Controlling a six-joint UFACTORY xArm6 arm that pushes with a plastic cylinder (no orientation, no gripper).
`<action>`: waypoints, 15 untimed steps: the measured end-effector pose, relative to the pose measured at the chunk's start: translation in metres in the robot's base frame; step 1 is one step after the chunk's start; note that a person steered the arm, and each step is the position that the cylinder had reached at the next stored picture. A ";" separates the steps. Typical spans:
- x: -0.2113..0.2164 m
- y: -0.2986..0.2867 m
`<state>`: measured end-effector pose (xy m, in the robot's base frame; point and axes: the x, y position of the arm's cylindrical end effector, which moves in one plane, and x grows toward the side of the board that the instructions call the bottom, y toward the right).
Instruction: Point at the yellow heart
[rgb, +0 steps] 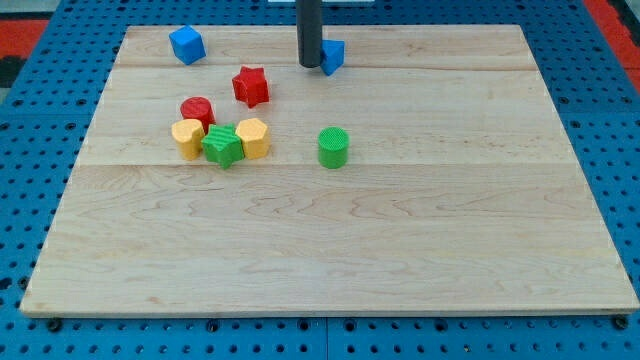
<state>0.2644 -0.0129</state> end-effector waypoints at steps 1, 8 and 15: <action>0.029 -0.004; 0.050 0.072; 0.066 -0.189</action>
<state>0.3304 -0.2017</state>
